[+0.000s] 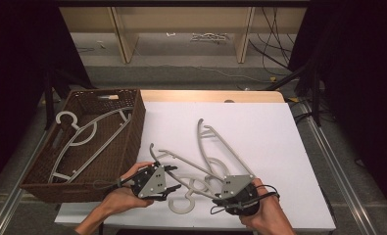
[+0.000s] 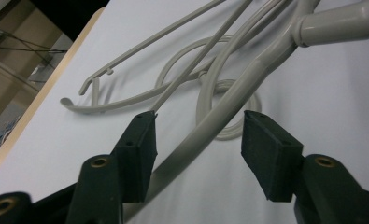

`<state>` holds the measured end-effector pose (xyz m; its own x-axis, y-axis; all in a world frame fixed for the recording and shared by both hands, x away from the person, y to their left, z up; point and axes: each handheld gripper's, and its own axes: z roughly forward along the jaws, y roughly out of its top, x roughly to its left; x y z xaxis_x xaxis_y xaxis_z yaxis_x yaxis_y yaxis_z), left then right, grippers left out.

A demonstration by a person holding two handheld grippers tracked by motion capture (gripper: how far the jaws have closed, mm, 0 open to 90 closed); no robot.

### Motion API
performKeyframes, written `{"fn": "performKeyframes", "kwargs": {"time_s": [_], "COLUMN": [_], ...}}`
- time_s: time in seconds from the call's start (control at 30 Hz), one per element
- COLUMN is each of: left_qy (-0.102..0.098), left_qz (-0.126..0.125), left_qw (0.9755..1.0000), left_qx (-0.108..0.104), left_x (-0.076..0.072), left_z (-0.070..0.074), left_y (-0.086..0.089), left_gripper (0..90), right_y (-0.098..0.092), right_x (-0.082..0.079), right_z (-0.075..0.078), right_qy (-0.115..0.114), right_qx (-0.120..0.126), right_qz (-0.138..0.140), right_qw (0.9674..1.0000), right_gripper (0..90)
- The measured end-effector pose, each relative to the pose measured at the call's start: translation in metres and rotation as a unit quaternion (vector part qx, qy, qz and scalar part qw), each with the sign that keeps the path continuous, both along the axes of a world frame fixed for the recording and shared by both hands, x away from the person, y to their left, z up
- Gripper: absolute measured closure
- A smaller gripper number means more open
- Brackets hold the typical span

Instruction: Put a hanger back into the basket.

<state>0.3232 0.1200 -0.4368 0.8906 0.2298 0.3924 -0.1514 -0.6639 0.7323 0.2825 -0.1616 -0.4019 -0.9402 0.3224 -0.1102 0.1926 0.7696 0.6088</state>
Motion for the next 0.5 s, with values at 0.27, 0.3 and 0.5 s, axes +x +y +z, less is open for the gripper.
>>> {"fn": "performKeyframes", "kwargs": {"time_s": [0.27, 0.3, 0.5], "left_qy": [-0.009, -0.011, -0.026], "left_qz": [-0.047, -0.055, -0.072], "left_qw": [0.9984, 0.9978, 0.9957], "left_qx": [0.028, 0.034, 0.052], "left_x": [-0.0032, -0.0037, -0.0071], "left_z": [0.0019, 0.0025, 0.0079], "left_y": [-0.0055, -0.0055, -0.0057], "left_gripper": [62.5, 64.1, 68.6], "right_y": [0.004, 0.0036, 0.0013], "right_x": [-0.0023, -0.0021, -0.0011], "right_z": [0.0, 0.0, 0.0016], "right_qy": [0.002, 0.002, -0.008], "right_qx": [0.0, 0.001, 0.003], "right_qz": [0.019, 0.021, 0.032], "right_qw": [0.9998, 0.9998, 0.9994], "right_gripper": [82.2, 82.2, 82.0]}}
